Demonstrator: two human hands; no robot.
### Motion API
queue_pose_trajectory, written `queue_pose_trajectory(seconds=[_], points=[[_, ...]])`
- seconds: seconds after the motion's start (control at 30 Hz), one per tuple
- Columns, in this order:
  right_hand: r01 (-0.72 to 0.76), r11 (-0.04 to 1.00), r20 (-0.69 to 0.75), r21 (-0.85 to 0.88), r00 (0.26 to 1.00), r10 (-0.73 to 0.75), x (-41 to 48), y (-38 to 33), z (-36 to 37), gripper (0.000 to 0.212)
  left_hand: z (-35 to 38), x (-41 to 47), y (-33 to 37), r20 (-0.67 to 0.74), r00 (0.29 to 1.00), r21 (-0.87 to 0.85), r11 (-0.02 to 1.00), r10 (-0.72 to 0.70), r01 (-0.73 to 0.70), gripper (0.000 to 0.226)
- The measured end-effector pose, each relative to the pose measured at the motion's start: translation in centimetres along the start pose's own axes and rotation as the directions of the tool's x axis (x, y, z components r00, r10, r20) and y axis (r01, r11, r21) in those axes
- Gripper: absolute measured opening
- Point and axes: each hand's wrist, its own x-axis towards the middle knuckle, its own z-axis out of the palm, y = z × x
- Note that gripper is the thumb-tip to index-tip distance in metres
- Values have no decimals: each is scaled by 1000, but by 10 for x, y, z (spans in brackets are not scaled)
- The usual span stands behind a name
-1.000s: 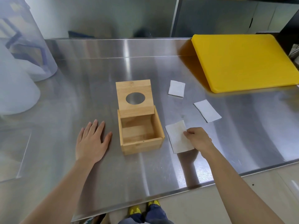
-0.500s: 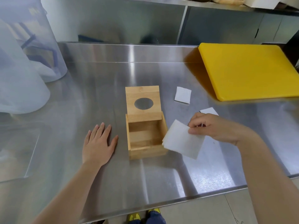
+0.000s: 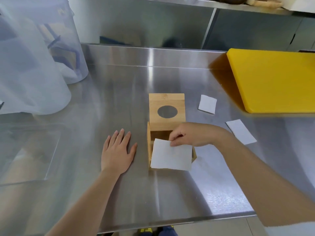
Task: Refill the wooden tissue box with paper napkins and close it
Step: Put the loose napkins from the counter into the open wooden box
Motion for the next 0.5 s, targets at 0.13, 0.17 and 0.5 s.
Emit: queue_pose_trajectory(seconds=[0.13,0.17,0.5], points=[[-61,979,-24,-195,998,57,20,3,14,24,0,1,0,7,1000,13,1000,-1,1,61],[-77,971,-43,-226,997,69,24,4,19,25,0,2,0,7,1000,16,1000,-1,1,61],[-134,826,-225,-548,974,9,46,10,47,17,-1,2,0,-13,1000,-11,1000,-6,6,59]])
